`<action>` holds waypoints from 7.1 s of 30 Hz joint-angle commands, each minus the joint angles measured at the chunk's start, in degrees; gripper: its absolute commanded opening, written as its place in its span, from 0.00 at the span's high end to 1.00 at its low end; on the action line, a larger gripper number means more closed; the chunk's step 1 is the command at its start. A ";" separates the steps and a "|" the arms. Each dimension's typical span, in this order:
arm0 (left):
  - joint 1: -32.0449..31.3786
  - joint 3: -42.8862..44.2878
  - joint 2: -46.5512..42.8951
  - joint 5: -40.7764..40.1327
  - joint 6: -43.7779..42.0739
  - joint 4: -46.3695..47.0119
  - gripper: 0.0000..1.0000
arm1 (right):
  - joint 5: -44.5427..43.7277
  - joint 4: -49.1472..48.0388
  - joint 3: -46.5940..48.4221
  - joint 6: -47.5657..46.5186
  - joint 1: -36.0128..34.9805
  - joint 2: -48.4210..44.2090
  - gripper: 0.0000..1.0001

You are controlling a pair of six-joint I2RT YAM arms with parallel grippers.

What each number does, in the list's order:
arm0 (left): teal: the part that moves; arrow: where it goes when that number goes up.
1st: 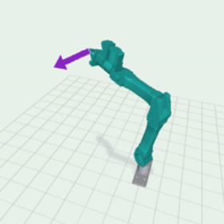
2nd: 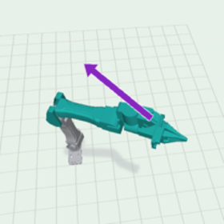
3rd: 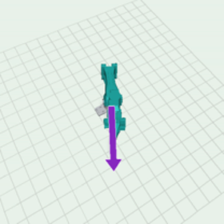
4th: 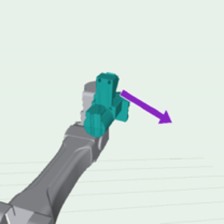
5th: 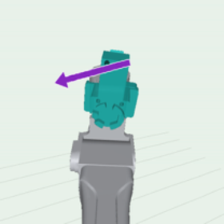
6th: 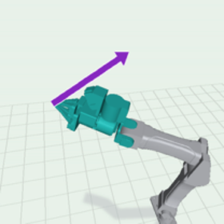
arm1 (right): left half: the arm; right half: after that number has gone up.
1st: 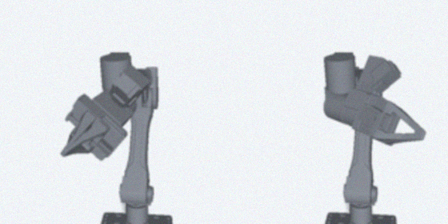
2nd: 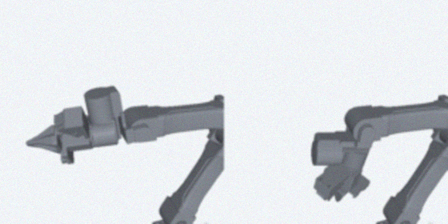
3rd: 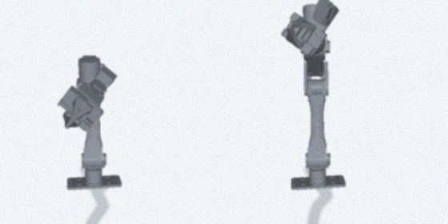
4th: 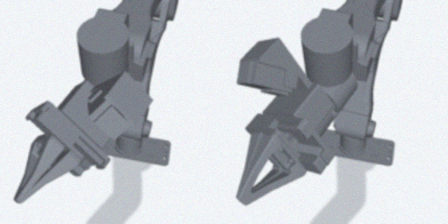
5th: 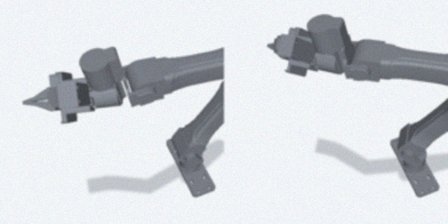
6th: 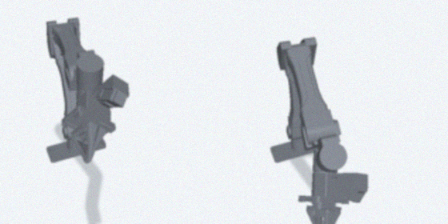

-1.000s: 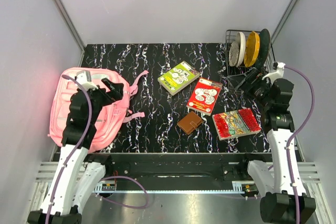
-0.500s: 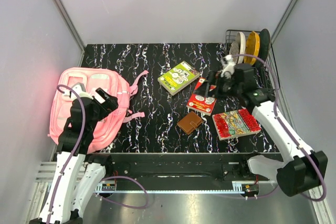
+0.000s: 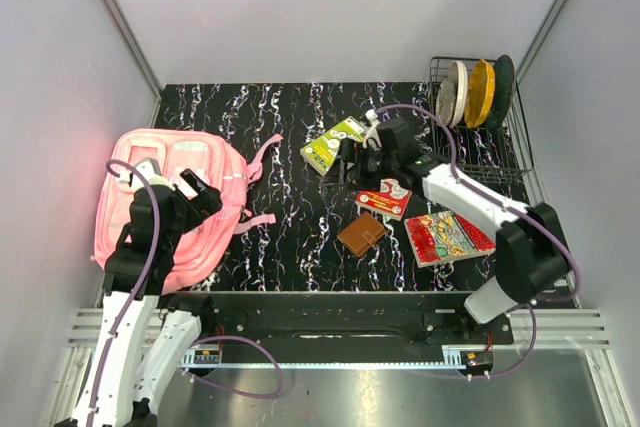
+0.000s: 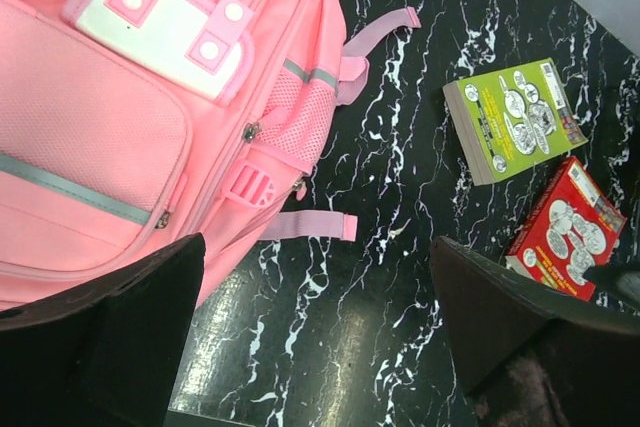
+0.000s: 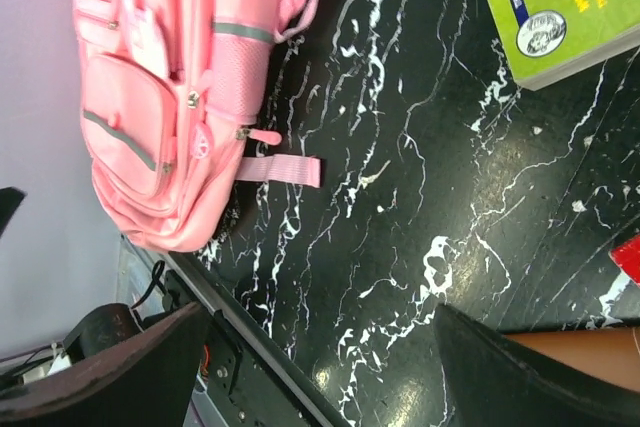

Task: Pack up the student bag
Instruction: Pick up the student bag at the center of the board, then unzip the student bag at the center of the board.

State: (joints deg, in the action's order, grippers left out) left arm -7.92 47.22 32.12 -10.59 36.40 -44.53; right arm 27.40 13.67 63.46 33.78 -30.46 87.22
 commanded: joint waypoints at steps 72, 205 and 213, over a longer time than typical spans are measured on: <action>0.10 6.66 -5.58 -0.49 -4.24 -9.35 0.01 | -8.67 1.98 77.34 11.13 -14.90 56.94 1.00; -36.99 2.00 36.17 -5.76 -8.01 54.21 1.00 | -29.59 -8.05 -0.80 24.06 -9.36 -12.34 1.00; -37.08 -0.99 31.08 -12.51 -10.21 39.89 1.00 | -24.42 -8.31 -3.34 22.30 -1.90 -12.34 1.00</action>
State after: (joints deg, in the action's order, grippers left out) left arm -45.69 45.41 67.16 -15.99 28.60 -0.03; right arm -2.94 6.96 60.66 58.30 -36.23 77.30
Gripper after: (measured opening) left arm 0.064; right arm 0.022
